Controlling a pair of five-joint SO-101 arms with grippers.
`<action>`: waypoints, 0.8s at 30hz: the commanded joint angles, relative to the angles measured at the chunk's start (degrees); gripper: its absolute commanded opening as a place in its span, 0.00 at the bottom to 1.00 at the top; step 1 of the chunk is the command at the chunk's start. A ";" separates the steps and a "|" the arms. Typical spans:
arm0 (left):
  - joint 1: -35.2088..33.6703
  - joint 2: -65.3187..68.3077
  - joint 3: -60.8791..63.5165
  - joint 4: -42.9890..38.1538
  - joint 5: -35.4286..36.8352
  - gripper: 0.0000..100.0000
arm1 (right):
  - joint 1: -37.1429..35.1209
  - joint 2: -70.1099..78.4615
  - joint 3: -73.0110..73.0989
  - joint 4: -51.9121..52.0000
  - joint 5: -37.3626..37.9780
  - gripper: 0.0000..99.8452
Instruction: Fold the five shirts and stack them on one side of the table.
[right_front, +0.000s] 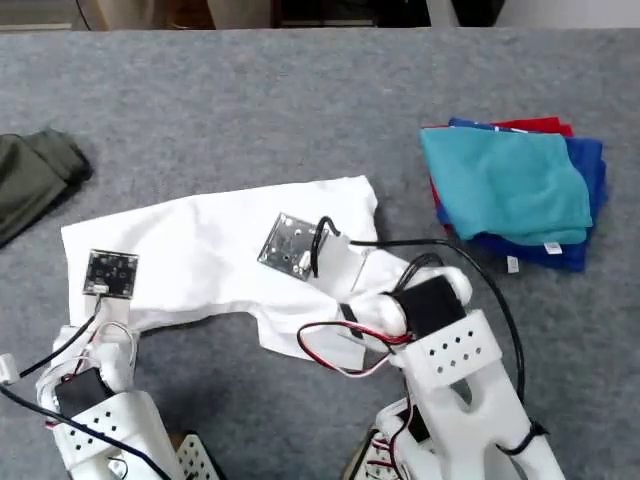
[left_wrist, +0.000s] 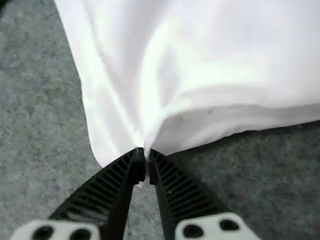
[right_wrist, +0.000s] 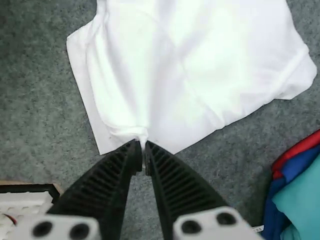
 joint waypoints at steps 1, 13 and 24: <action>0.88 -1.01 0.09 -1.67 3.78 0.02 | -0.84 -1.01 1.01 0.35 2.64 0.00; -9.23 -0.92 2.99 -15.30 4.13 0.02 | -4.62 -1.01 1.27 3.34 5.80 0.00; -9.58 -0.84 5.54 -19.25 4.04 0.02 | -0.92 -1.01 3.74 2.81 9.49 0.00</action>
